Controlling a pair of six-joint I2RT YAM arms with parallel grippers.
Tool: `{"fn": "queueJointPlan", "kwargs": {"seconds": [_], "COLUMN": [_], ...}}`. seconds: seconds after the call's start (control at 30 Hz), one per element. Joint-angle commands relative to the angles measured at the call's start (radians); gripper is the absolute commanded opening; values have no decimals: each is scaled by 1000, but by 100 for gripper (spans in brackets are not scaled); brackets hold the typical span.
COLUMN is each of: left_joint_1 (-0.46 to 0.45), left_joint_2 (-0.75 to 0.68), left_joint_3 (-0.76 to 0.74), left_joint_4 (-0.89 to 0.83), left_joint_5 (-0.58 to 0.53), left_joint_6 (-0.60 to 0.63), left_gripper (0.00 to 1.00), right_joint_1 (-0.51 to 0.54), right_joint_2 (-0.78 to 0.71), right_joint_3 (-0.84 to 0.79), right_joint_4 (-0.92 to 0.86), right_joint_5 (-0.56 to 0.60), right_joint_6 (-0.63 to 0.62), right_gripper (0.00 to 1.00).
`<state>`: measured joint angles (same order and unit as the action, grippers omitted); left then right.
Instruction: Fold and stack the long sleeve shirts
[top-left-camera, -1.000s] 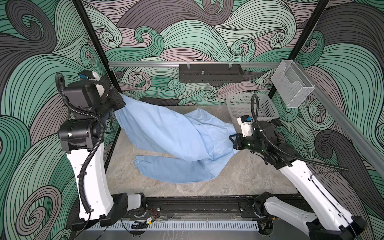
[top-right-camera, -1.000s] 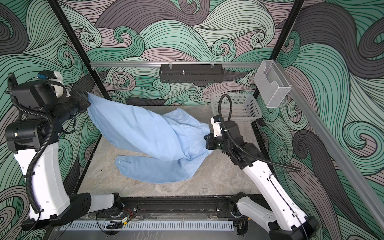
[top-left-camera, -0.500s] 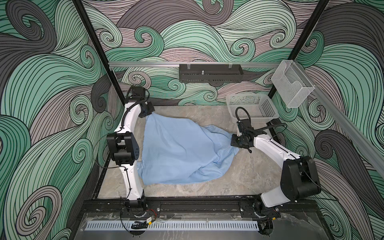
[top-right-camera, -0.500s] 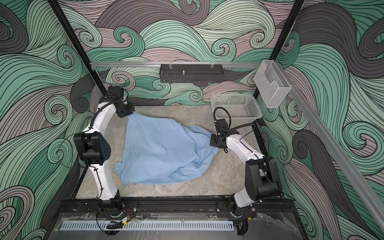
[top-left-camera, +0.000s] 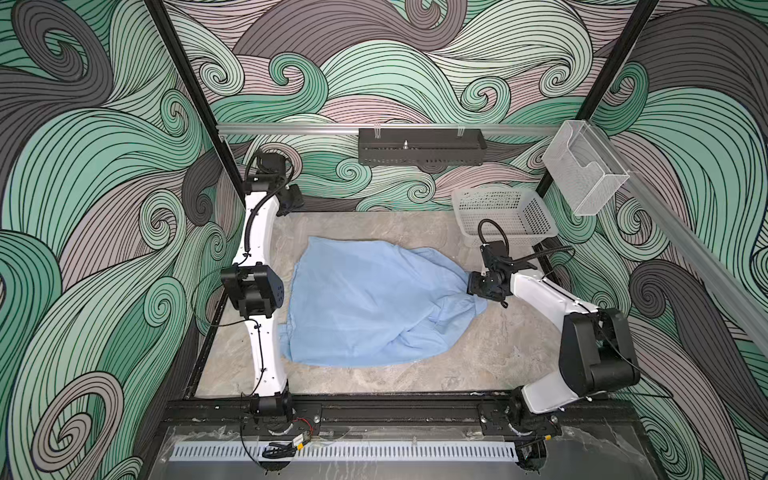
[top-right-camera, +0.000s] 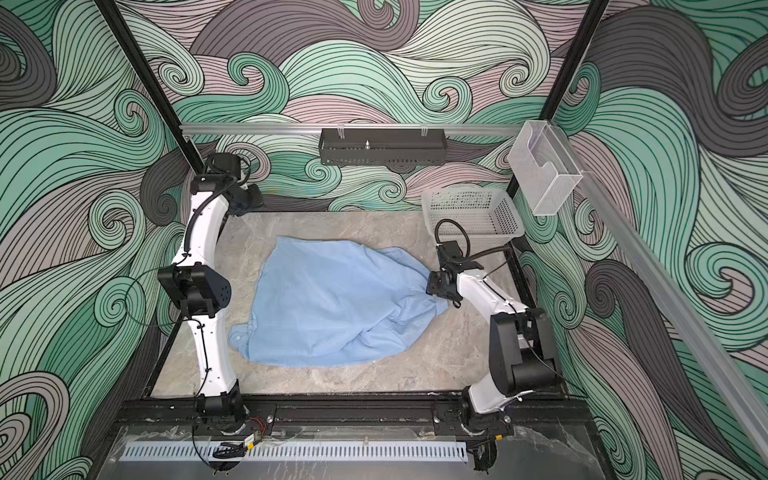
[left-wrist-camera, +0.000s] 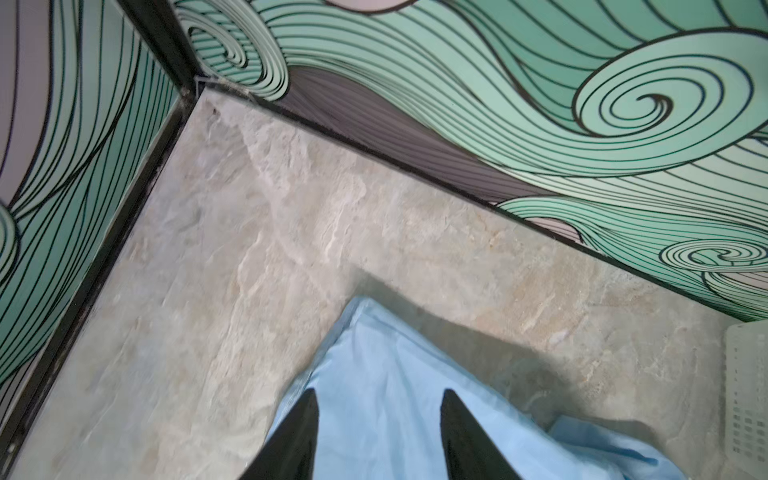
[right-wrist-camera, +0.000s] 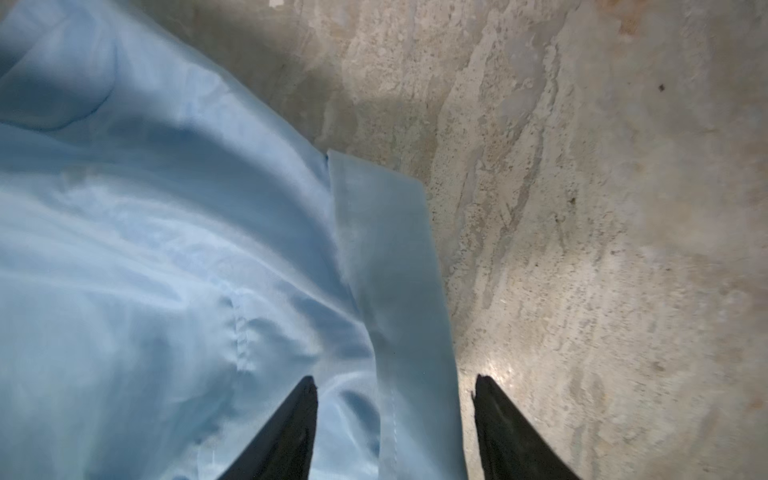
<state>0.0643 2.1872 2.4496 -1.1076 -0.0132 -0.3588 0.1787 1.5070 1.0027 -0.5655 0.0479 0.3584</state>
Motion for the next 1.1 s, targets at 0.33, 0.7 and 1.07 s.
{"fn": "queueJointPlan", "kwargs": {"seconds": [0.33,0.7,1.07], "left_joint_1": [49,43,43], "left_joint_2": [-1078,-1273,-1261], "left_joint_3": [-1394,-1779,-1897], "left_joint_4": [344,285,272], "left_joint_5": [225,230,134], "left_joint_6": [-302,-522,-594], "left_gripper": [63,66,66], "right_joint_1": [303,686,875], "right_joint_2": [-470,-482,-324], "right_joint_3": [-116,-273,-263], "right_joint_4": [-214,-108,-48], "right_joint_5": [-73,5,41], "right_joint_6": [261,645,818], "right_gripper": [66,73,80]}}
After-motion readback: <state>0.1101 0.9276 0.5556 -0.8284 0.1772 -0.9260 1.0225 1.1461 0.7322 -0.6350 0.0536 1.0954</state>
